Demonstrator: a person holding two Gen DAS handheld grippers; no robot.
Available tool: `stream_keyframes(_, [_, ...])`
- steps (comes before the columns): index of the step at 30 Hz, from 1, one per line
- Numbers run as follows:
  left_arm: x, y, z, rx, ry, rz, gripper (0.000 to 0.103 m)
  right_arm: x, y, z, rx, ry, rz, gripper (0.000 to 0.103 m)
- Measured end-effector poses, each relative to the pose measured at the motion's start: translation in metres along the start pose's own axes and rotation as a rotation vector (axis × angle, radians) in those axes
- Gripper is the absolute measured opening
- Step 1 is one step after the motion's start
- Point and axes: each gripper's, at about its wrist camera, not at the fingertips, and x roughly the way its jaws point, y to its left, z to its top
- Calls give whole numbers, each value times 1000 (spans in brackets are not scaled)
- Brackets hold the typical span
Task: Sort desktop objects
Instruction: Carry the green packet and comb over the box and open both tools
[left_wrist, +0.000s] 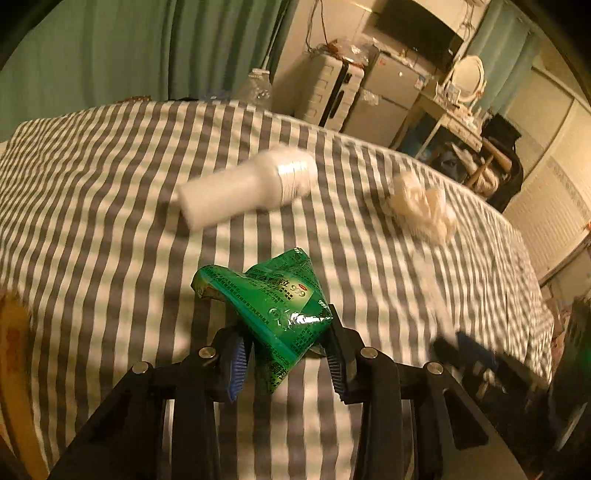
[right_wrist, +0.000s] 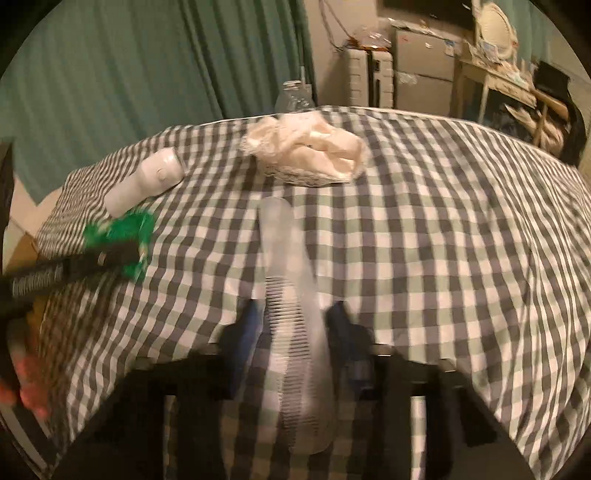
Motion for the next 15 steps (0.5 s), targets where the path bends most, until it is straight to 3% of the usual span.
stream_keyframes(6, [-25, 3, -34, -38, 17, -19, 37, -28, -3, -14, 88, -3, 50, 26])
stream_keyframes(15, [-137, -5, -60, -46, -138, -95, 37, -124, 41, -47, 95, -81, 163, 26])
